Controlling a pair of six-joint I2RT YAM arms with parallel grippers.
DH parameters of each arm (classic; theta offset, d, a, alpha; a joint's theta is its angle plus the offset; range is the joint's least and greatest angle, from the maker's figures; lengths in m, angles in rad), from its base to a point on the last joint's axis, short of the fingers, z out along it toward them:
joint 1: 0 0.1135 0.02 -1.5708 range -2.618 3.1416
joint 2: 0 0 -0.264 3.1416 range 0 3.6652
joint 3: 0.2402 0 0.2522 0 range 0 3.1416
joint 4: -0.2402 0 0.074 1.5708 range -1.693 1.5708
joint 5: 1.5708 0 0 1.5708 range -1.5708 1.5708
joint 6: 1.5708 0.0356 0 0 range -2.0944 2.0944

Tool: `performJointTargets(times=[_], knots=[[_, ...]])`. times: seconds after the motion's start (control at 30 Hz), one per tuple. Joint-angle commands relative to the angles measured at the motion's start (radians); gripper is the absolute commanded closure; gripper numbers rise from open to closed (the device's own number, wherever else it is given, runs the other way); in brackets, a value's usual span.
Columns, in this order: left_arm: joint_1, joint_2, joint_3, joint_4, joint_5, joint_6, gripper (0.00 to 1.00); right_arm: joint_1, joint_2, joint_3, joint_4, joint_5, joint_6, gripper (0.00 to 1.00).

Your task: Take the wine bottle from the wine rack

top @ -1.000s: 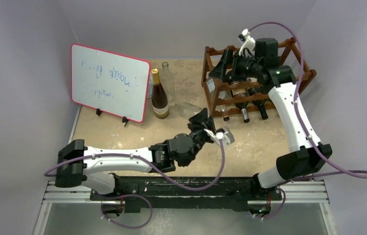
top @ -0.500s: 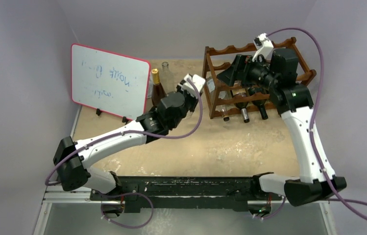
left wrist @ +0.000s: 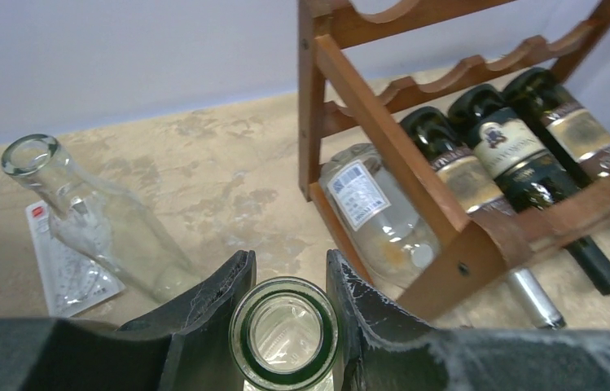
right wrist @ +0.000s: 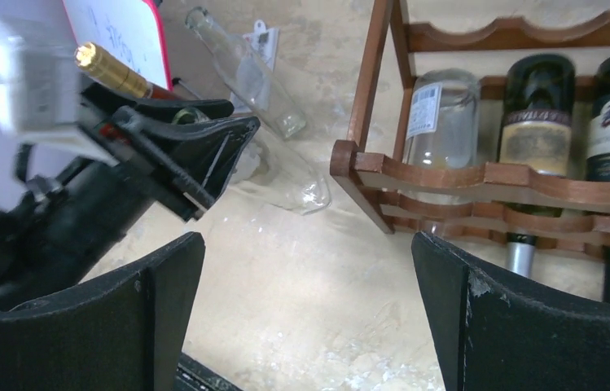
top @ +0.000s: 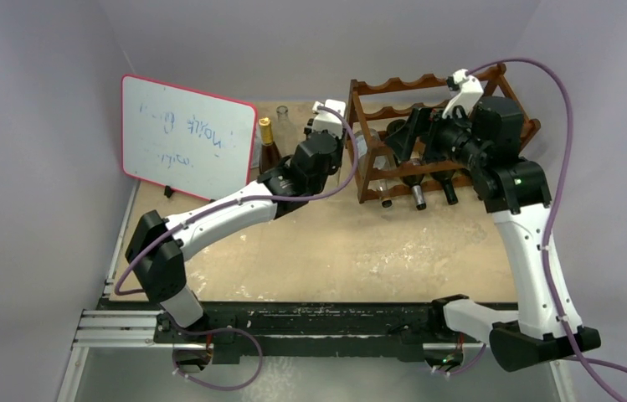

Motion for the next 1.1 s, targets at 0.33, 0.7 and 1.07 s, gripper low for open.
performJointTargets(times=[0.33,0.7,1.07], knots=[[0.119,0.073,0.146,0.030,-0.079,-0.111,1.00,-0.003,-0.121,0.115,-0.093,0.153,-0.102,0.00],[0.151,0.127,0.160,0.035,-0.092,-0.056,1.00,-0.003,-0.176,0.074,-0.126,0.191,-0.116,0.00],[0.171,0.156,0.125,0.047,-0.093,-0.065,1.00,-0.003,-0.185,0.056,-0.137,0.196,-0.108,0.00]])
